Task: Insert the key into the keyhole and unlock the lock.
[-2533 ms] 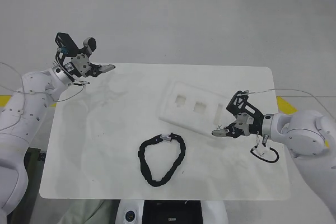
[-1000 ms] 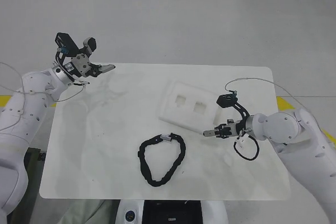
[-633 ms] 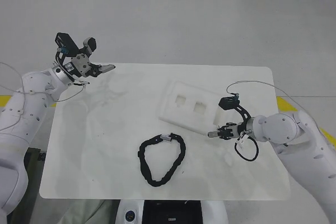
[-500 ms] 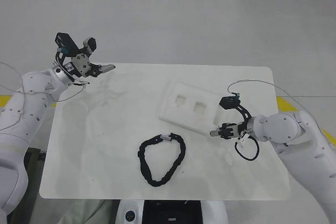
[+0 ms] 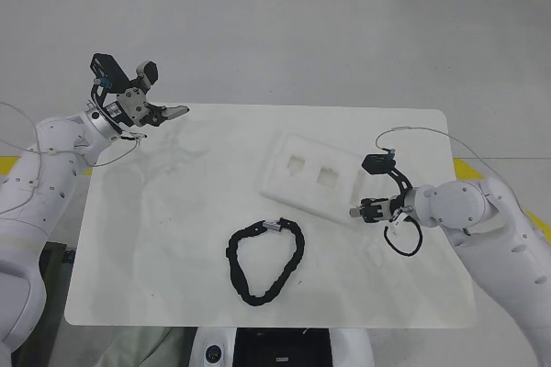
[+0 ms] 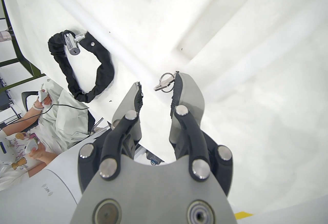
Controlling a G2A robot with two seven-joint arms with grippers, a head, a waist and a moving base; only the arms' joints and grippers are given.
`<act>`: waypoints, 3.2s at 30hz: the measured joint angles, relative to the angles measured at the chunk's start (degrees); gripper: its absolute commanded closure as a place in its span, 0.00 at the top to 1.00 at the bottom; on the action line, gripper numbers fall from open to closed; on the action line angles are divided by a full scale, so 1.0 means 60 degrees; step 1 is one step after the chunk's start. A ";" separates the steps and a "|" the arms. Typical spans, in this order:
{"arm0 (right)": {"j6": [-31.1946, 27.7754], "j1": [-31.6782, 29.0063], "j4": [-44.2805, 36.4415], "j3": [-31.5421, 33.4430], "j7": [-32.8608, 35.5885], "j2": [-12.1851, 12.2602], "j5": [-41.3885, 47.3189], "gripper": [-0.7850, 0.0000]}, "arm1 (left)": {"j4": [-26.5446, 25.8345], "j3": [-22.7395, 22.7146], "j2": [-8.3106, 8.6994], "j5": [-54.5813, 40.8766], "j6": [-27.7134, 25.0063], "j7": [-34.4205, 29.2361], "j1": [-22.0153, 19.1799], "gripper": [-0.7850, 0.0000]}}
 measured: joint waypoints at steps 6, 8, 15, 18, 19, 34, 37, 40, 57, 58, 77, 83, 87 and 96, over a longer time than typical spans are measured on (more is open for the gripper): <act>-0.0042 0.0195 0.0175 -0.0193 0.0040 -0.0061 -0.0072 0.23 | 0.0000 0.0000 0.0000 0.0000 0.0000 0.0000 0.0000 1.00; -0.0051 0.0232 0.0236 -0.0225 0.0031 -0.0072 -0.0116 0.21 | 0.0000 0.0000 0.0000 0.0000 0.0000 0.0000 0.0000 1.00; -0.0082 0.0290 0.0327 -0.0126 0.0152 -0.0046 -0.0387 0.00 | 0.0000 0.0000 0.0000 0.0000 0.0000 0.0000 0.0000 1.00; -0.0077 0.0252 0.0297 -0.0053 0.0195 -0.0026 -0.0451 0.00 | 0.0000 0.0000 0.0000 0.0000 0.0000 0.0000 0.0000 1.00; -0.0082 0.0240 0.0288 -0.0040 0.0198 -0.0023 -0.0465 0.00 | 0.0000 0.0000 0.0000 0.0000 0.0000 0.0000 0.0000 1.00; -0.0533 0.0457 -0.0152 -0.0073 0.0267 0.0053 -0.2262 0.00 | 0.0000 0.0000 0.0000 0.0000 0.0000 0.0000 0.0000 1.00; -0.0566 0.0514 -0.0185 -0.0114 0.0339 0.0065 -0.2798 0.00 | 0.0000 0.0000 0.0000 0.0000 0.0000 0.0000 0.0000 1.00; -0.0561 0.0596 -0.0238 -0.0083 0.0410 0.0076 -0.3198 0.00 | 0.0000 0.0000 0.0000 0.0000 0.0000 0.0000 0.0000 1.00; -0.1539 -0.0204 -0.0662 0.1945 -0.0322 0.0272 -0.0869 0.00 | 0.0000 0.0000 0.0000 0.0000 0.0000 0.0000 0.0000 1.00; -0.1645 -0.0283 -0.0697 0.2098 -0.0386 0.0283 -0.0569 0.00 | 0.0000 0.0000 0.0000 0.0000 0.0000 0.0000 0.0000 1.00; -0.3252 -0.1485 -0.0101 0.4619 -0.0933 0.0534 0.2630 0.00 | 0.0000 0.0000 0.0000 0.0000 0.0000 0.0000 0.0000 1.00; -0.3254 -0.1479 -0.0101 0.4616 -0.0922 0.0534 0.2634 0.00 | -0.0014 -0.0003 0.0000 0.0001 0.0010 -0.0010 0.0005 1.00; -0.3254 -0.1480 -0.0101 0.4616 -0.0922 0.0533 0.2635 0.00 | -0.0963 -0.0055 0.0072 0.0425 -0.0404 -0.0507 0.0106 1.00; -0.3254 -0.1480 -0.0101 0.4616 -0.0922 0.0534 0.2635 0.00 | -0.3211 0.0109 0.0350 0.0548 -0.1851 -0.0582 0.1356 1.00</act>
